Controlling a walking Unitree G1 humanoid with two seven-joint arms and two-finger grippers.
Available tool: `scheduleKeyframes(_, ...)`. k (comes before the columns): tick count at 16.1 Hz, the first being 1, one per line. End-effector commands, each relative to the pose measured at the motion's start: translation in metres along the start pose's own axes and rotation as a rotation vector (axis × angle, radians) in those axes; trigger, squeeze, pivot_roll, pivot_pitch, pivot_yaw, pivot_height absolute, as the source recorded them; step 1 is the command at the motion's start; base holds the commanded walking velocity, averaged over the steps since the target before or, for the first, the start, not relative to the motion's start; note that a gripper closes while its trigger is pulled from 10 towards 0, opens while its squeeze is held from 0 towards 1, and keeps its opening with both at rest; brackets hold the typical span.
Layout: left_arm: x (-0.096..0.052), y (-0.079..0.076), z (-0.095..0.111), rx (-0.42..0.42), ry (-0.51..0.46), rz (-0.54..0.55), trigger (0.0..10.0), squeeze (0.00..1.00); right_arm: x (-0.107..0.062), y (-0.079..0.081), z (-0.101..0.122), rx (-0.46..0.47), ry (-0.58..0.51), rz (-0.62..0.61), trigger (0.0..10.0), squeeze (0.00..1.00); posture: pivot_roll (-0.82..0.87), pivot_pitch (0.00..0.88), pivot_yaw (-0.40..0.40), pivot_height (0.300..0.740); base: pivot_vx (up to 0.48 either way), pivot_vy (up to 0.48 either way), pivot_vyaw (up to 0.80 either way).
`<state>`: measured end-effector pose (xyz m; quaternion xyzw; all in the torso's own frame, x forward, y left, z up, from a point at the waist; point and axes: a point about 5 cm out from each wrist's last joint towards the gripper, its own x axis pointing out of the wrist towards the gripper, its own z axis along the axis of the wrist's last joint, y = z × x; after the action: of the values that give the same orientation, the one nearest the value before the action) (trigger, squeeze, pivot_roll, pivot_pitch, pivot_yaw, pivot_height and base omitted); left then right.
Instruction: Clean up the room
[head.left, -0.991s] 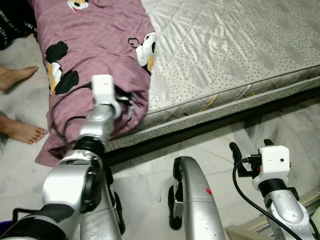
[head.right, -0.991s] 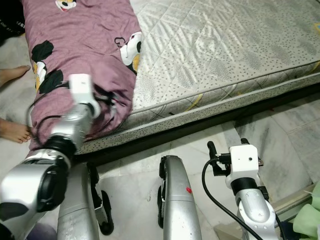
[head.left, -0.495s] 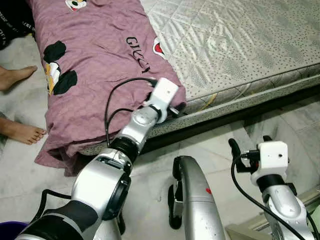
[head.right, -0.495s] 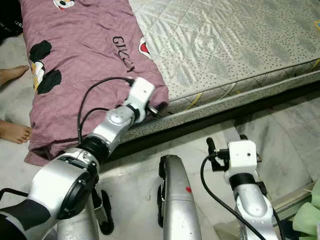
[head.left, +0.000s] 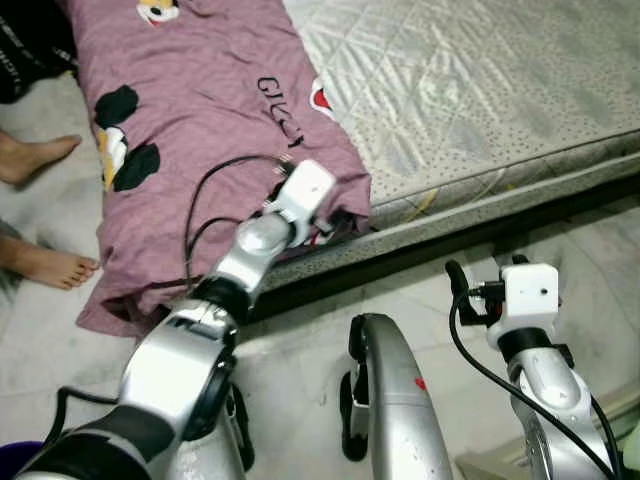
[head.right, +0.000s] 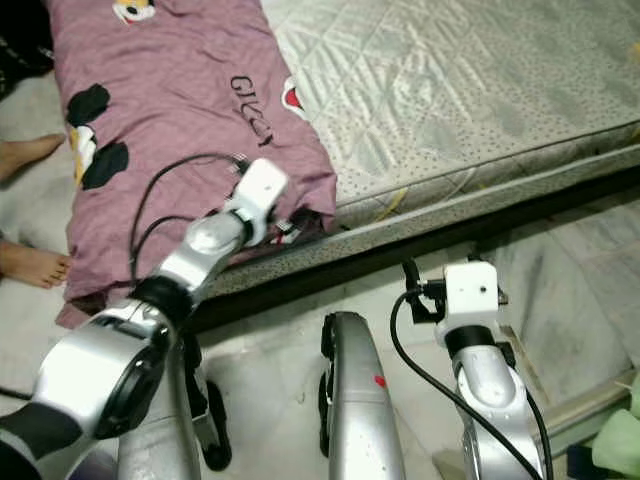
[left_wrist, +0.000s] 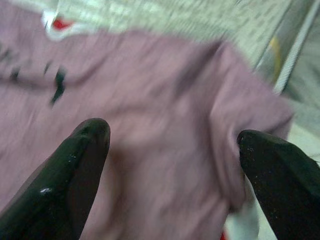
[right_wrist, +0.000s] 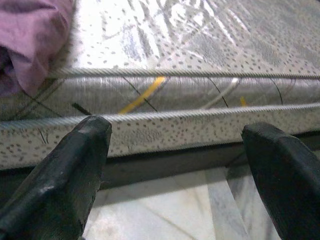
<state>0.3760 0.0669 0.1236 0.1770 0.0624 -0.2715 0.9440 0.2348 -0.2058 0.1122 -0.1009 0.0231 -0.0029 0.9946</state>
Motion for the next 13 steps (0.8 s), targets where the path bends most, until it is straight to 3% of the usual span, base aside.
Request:
scheduleKeyframes(1, -0.007, -0.011, -0.021, -0.048, 0.049, -0.053, 10.0, 0.0, 0.0, 0.0, -0.006, 0.003, 0.019, -0.015, 10.0, 0.0, -0.17, 0.173, -0.029, 0.566, 0.0, 0.0, 0.0)
scheduleKeyframes(3, -0.015, -0.015, -0.032, -0.057, 0.057, -0.085, 10.0, 0.0, 0.002, 0.002, -0.006, 0.006, 0.016, -0.013, 10.0, 0.0, -0.16, 0.167, -0.027, 0.566, 0.0, 0.0, 0.0)
scheduleKeyframes(6, -0.023, 0.022, -0.016, -0.077, -0.101, 0.185, 10.0, 0.0, 0.008, 0.002, -0.005, 0.012, 0.005, -0.017, 10.0, 0.0, -0.15, 0.158, -0.025, 0.566, 0.0, 0.0, 0.0)
scheduleKeyframes(8, -0.024, 0.033, -0.009, -0.083, -0.138, 0.248, 10.0, 0.0, 0.008, 0.001, -0.004, 0.01, 0.0, -0.021, 10.0, 0.0, -0.16, 0.159, -0.024, 0.566, 0.0, 0.0, 0.0)
scheduleKeyframes(9, -0.025, 0.052, 0.004, -0.086, -0.188, 0.355, 10.0, 0.0, 0.006, -0.002, -0.004, 0.006, -0.002, -0.029, 10.0, 0.0, -0.17, 0.171, -0.025, 0.566, 0.0, 0.0, 0.0)
scheduleKeyframes(10, -0.026, 0.06, 0.012, -0.085, -0.208, 0.395, 10.0, 0.0, 0.003, -0.003, -0.006, 0.004, 0.002, -0.033, 10.0, 0.0, -0.18, 0.179, -0.026, 0.566, 0.0, 0.0, 0.0)
scheduleKeyframes(12, -0.024, 0.064, 0.014, -0.096, -0.184, 0.407, 10.0, 0.0, -0.004, -0.003, -0.008, 0.002, 0.01, -0.036, 10.0, 0.0, -0.19, 0.2, -0.027, 0.566, 0.0, 0.0, 0.0)
scheduleKeyframes(13, -0.021, 0.064, 0.01, -0.108, -0.126, 0.4, 10.0, 0.0, -0.008, -0.004, -0.009, 0.0, 0.017, -0.038, 10.0, 0.0, -0.2, 0.211, -0.028, 0.566, 0.0, 0.0, 0.0)
